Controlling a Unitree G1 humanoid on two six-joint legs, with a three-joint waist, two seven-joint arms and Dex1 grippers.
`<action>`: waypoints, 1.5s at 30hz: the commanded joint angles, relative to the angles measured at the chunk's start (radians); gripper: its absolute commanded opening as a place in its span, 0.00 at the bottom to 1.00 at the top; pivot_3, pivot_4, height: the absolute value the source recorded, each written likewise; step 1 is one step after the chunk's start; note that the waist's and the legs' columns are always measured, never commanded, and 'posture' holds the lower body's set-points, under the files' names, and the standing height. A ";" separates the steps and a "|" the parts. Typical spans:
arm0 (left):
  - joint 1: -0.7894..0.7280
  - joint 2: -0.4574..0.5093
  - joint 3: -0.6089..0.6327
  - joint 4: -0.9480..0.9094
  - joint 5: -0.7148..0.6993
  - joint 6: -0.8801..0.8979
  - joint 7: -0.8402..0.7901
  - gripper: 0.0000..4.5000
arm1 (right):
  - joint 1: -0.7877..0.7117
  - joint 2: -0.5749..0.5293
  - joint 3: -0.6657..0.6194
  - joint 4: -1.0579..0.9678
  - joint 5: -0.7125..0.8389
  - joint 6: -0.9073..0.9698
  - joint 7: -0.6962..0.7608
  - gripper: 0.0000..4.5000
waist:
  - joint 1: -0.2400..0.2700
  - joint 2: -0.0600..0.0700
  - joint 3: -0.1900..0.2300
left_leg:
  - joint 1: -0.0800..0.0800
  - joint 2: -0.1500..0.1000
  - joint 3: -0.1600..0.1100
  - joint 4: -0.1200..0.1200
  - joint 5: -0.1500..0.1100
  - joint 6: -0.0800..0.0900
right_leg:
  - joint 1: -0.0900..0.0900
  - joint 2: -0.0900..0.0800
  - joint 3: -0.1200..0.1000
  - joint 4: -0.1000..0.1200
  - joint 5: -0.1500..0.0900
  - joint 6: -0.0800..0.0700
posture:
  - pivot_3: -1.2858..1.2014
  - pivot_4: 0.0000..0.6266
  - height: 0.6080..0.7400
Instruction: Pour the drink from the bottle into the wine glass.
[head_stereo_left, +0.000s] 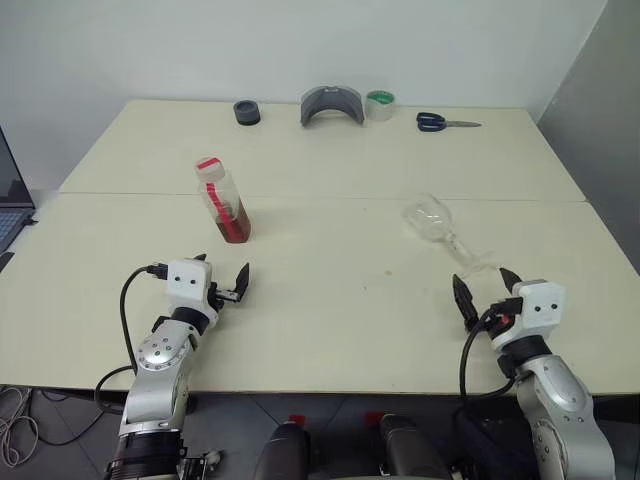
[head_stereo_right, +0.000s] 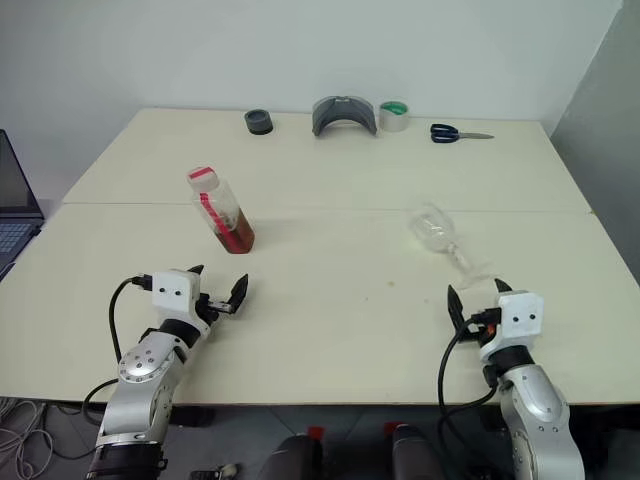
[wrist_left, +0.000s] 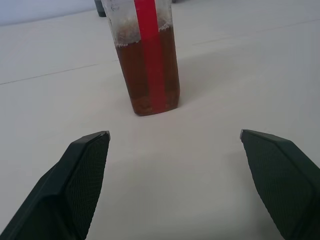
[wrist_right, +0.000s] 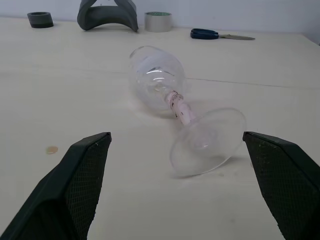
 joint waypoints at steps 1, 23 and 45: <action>-0.015 0.010 0.015 -0.044 -0.001 -0.017 0.004 1.00 | -0.015 -0.004 -0.014 -0.046 0.018 0.016 -0.008 1.00 | 0.000 0.000 0.000 | 0.000 0.000 0.000 0.000 0.000 0.000 | 0.000 0.000 0.000 0.000 0.000 0.000 | 0.52 0.24 1.00; -0.027 -0.010 -0.012 -0.091 0.014 0.009 0.011 1.00 | -0.015 -0.067 0.006 -0.038 -0.003 -0.010 0.052 1.00 | 0.000 0.000 0.000 | 0.000 0.000 0.000 0.000 0.000 0.000 | 0.000 0.000 0.000 0.000 0.000 0.000 | 0.52 0.24 1.00; -0.191 -0.033 0.025 -0.045 0.009 0.129 0.114 1.00 | -0.274 -0.348 0.134 -0.172 0.270 0.209 0.424 1.00 | 0.002 0.000 0.000 | -0.001 -0.001 -0.001 0.001 0.000 0.000 | 0.001 0.000 -0.001 -0.001 0.000 0.001 | 0.52 0.24 1.00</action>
